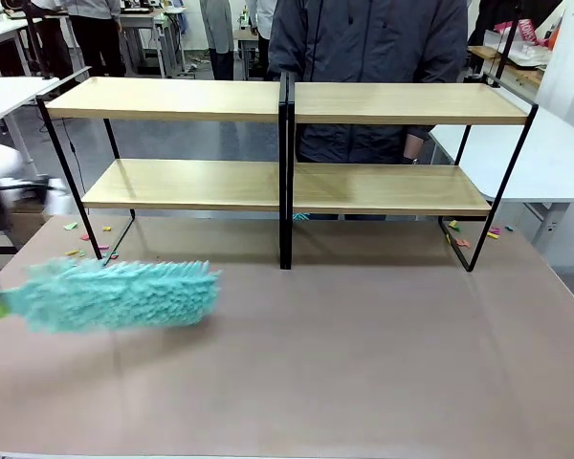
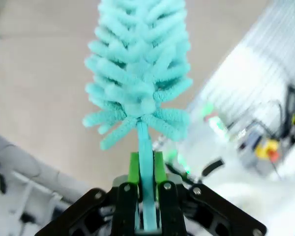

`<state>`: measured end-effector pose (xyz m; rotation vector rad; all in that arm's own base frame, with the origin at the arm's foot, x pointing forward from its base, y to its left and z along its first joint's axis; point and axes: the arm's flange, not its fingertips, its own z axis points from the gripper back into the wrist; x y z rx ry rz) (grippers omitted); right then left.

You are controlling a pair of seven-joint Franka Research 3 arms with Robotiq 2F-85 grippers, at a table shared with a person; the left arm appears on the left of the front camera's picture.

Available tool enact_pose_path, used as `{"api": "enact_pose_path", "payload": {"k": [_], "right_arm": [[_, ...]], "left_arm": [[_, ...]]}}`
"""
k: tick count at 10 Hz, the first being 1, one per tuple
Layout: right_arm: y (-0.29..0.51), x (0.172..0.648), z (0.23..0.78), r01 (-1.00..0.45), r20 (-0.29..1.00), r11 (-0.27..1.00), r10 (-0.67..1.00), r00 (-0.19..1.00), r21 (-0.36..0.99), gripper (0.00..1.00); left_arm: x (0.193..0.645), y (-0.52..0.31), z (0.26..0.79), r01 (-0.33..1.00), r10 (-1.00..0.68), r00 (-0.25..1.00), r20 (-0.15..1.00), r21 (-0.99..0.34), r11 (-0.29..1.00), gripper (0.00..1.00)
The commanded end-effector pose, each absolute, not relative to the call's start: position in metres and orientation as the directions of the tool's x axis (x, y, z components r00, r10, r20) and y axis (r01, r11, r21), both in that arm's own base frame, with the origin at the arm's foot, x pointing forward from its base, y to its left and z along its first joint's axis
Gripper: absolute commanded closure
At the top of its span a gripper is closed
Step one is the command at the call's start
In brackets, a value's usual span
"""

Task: Clean the shelves.
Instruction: Clean another randomly selected level of the Shelf with the Duster.

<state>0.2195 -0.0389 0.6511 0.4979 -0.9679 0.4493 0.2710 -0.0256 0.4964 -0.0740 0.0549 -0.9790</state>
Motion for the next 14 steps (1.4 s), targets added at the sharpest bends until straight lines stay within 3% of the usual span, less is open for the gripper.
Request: {"api": "enact_pose_path", "payload": {"k": [1, 3, 4, 5, 7, 8, 9, 10, 14], "right_arm": [[-0.039, 0.220, 0.651, -0.578, 0.862, 0.791, 0.137, 0.487, 0.201, 0.00], [-0.039, 0.220, 0.651, -0.578, 0.862, 0.791, 0.137, 0.487, 0.201, 0.00], [-0.039, 0.220, 0.651, -0.578, 0.862, 0.791, 0.137, 0.487, 0.201, 0.00], [-0.039, 0.220, 0.651, -0.578, 0.862, 0.791, 0.137, 0.487, 0.201, 0.00], [-0.039, 0.220, 0.651, -0.578, 0.862, 0.791, 0.137, 0.487, 0.201, 0.00], [-0.039, 0.220, 0.651, -0.578, 0.862, 0.791, 0.137, 0.487, 0.201, 0.00], [-0.039, 0.220, 0.651, -0.578, 0.862, 0.791, 0.137, 0.487, 0.201, 0.00], [-0.039, 0.220, 0.651, -0.578, 0.862, 0.791, 0.137, 0.487, 0.201, 0.00], [-0.039, 0.220, 0.651, -0.578, 0.862, 0.791, 0.137, 0.487, 0.201, 0.00]], "left_arm": [[0.204, 0.026, 0.457, 0.834, -0.828, 0.552, 0.100, -0.046, 0.550, 0.87], [0.183, 0.079, 0.456, 0.765, -0.724, 0.624, 0.293, -0.038, 0.643, 0.87], [0.183, 0.101, 0.452, 0.705, -0.646, 0.689, 0.330, -0.098, 0.702, 0.87], [0.229, 0.066, 0.531, 0.791, -0.774, 0.610, 0.169, -0.061, 0.609, 0.87], [0.229, 0.066, 0.531, 0.791, -0.774, 0.610, 0.169, -0.061, 0.609, 0.87], [0.216, 0.093, 0.531, 0.758, -0.729, 0.645, 0.230, -0.076, 0.648, 0.87], [0.214, 0.088, 0.549, 0.874, -0.800, 0.481, 0.358, -0.122, 0.471, 0.87], [0.207, 0.105, 0.565, 0.917, -0.786, 0.395, 0.475, -0.153, 0.369, 0.87], [0.161, 0.174, 0.582, 0.968, -0.663, 0.241, 0.709, -0.225, 0.112, 0.87]]}}
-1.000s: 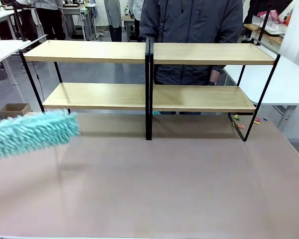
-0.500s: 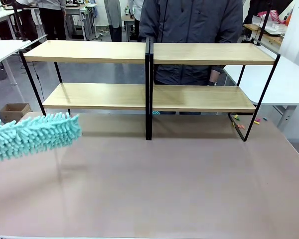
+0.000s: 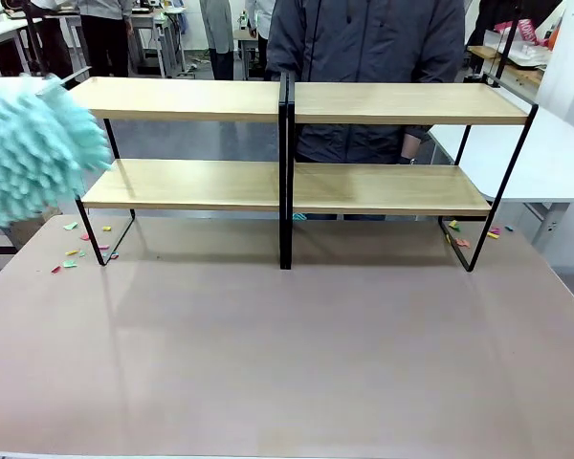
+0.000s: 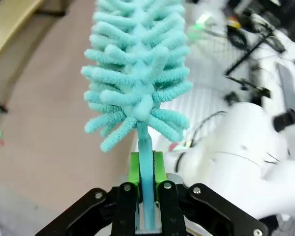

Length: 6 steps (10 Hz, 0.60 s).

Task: Clean the shelves.
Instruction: Clean another randomly selected level of the Shelf with the Duster.

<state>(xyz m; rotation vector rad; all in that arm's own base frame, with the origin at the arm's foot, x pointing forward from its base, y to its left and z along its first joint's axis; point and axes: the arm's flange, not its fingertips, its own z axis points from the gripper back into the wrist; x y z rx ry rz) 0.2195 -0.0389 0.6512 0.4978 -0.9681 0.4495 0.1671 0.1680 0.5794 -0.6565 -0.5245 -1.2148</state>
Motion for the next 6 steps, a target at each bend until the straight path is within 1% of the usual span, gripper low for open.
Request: {"api": "enact_pose_path", "payload": {"k": [1, 2, 3, 4, 5, 6], "right_arm": [[-0.039, 0.220, 0.651, -0.578, 0.862, 0.791, 0.137, 0.487, 0.201, 0.00], [-0.039, 0.220, 0.651, -0.578, 0.862, 0.791, 0.137, 0.487, 0.201, 0.00], [-0.039, 0.220, 0.651, -0.578, 0.862, 0.791, 0.137, 0.487, 0.201, 0.00], [-0.039, 0.220, 0.651, -0.578, 0.862, 0.791, 0.137, 0.487, 0.201, 0.00], [-0.039, 0.220, 0.651, -0.578, 0.862, 0.791, 0.137, 0.487, 0.201, 0.00], [-0.039, 0.220, 0.651, -0.578, 0.862, 0.791, 0.137, 0.487, 0.201, 0.00]], "left_arm": [[0.149, 0.176, 0.583, 0.973, -0.668, 0.218, 0.711, -0.207, 0.098, 0.87], [0.141, 0.176, 0.583, 0.982, -0.672, 0.176, 0.720, -0.180, 0.063, 0.87], [0.138, 0.178, 0.584, 0.987, -0.658, 0.155, 0.737, -0.140, 0.075, 0.87], [0.140, 0.175, 0.585, 0.985, -0.675, 0.175, 0.717, -0.127, 0.120, 0.87], [0.146, 0.168, 0.585, 0.968, -0.698, 0.250, 0.671, -0.174, 0.180, 0.87], [0.135, 0.180, 0.581, 0.983, -0.673, 0.181, 0.717, -0.160, 0.093, 0.87]]}}
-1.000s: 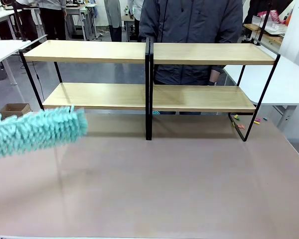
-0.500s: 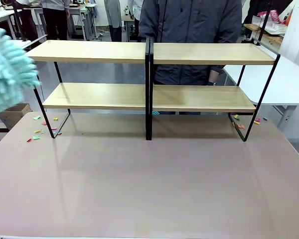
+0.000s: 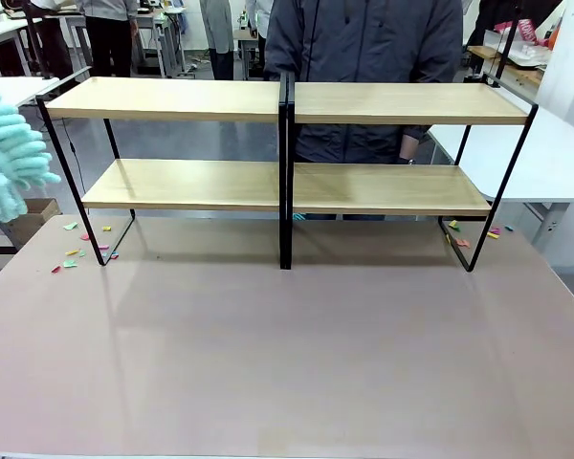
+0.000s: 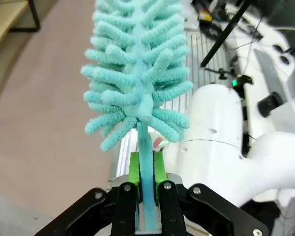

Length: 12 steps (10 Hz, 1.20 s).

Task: Clean the shelves.
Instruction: Clean another randomly selected level of the Shelf with the Duster.

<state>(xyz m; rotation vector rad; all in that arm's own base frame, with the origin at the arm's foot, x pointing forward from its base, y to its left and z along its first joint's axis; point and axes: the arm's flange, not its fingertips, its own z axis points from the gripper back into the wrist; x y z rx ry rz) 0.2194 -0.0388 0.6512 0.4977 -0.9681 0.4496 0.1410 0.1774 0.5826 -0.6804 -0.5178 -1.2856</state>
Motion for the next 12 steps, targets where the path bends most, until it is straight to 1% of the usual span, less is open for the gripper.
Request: {"api": "enact_pose_path", "payload": {"k": [1, 7, 8, 9, 10, 12], "right_arm": [[-0.039, 0.220, 0.651, -0.578, 0.862, 0.791, 0.137, 0.487, 0.201, 0.00], [-0.039, 0.220, 0.651, -0.578, 0.862, 0.791, 0.137, 0.487, 0.201, 0.00], [-0.039, 0.220, 0.651, -0.578, 0.862, 0.791, 0.137, 0.487, 0.201, 0.00], [-0.039, 0.220, 0.651, -0.578, 0.862, 0.791, 0.137, 0.487, 0.201, 0.00], [-0.039, 0.220, 0.651, -0.578, 0.862, 0.791, 0.137, 0.487, 0.201, 0.00], [-0.039, 0.220, 0.651, -0.578, 0.862, 0.791, 0.137, 0.487, 0.201, 0.00]], "left_arm": [[0.135, 0.180, 0.581, 0.983, -0.673, 0.181, 0.717, -0.160, 0.093, 0.87], [0.135, 0.180, 0.581, 0.983, -0.673, 0.181, 0.717, -0.160, 0.093, 0.87], [0.139, 0.182, 0.577, 0.979, -0.685, 0.202, 0.700, -0.169, 0.116, 0.87], [0.152, 0.192, 0.583, 0.964, -0.634, 0.264, 0.727, -0.214, 0.156, 0.87], [0.167, 0.217, 0.598, 0.947, -0.566, 0.320, 0.760, -0.274, 0.167, 0.87], [0.192, 0.271, 0.626, 0.921, -0.463, 0.389, 0.797, -0.315, 0.231, 0.87]]}}
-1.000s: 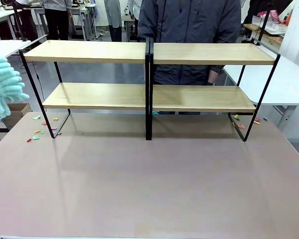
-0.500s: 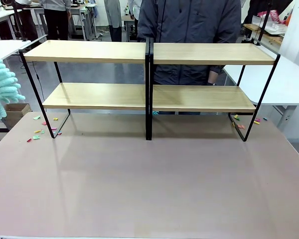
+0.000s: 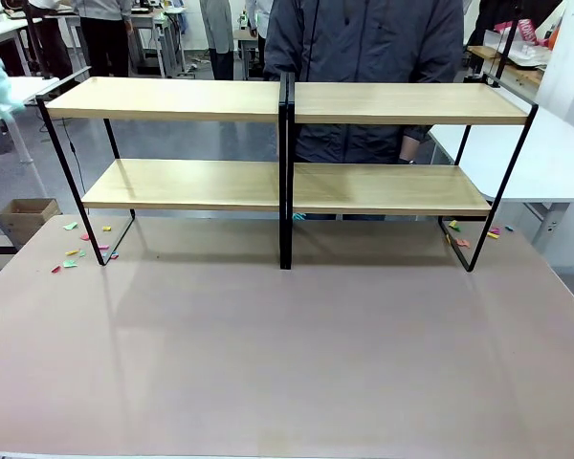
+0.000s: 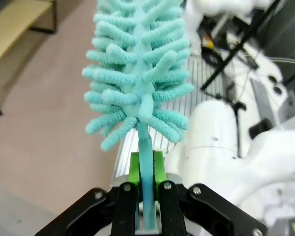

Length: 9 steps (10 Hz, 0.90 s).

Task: Clean the shelves.
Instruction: Clean another randomly selected level of the Shelf with the Duster, then place the Duster on the table.

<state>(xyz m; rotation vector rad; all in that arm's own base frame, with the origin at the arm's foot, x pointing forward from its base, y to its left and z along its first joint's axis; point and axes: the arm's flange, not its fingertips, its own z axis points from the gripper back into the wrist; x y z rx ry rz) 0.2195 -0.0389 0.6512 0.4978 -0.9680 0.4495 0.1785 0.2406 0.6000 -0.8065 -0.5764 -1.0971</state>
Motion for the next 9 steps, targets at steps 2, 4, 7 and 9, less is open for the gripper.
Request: {"api": "enact_pose_path", "payload": {"k": [2, 4, 7, 9], "right_arm": [[-0.039, 0.220, 0.651, -0.578, 0.862, 0.791, 0.137, 0.487, 0.201, 0.00], [-0.039, 0.220, 0.651, -0.578, 0.862, 0.791, 0.137, 0.487, 0.201, 0.00], [-0.039, 0.220, 0.651, -0.578, 0.862, 0.791, 0.137, 0.487, 0.201, 0.00], [-0.039, 0.220, 0.651, -0.578, 0.862, 0.791, 0.137, 0.487, 0.201, 0.00]], "left_arm": [[0.209, 0.308, 0.640, 0.904, -0.372, 0.404, 0.835, -0.305, 0.299, 0.87], [0.201, 0.289, 0.629, 0.900, -0.443, 0.423, 0.791, -0.309, 0.308, 0.87], [0.201, 0.289, 0.629, 0.900, -0.443, 0.423, 0.791, -0.309, 0.308, 0.87], [0.201, 0.289, 0.629, 0.900, -0.443, 0.423, 0.791, -0.309, 0.308, 0.87]]}}
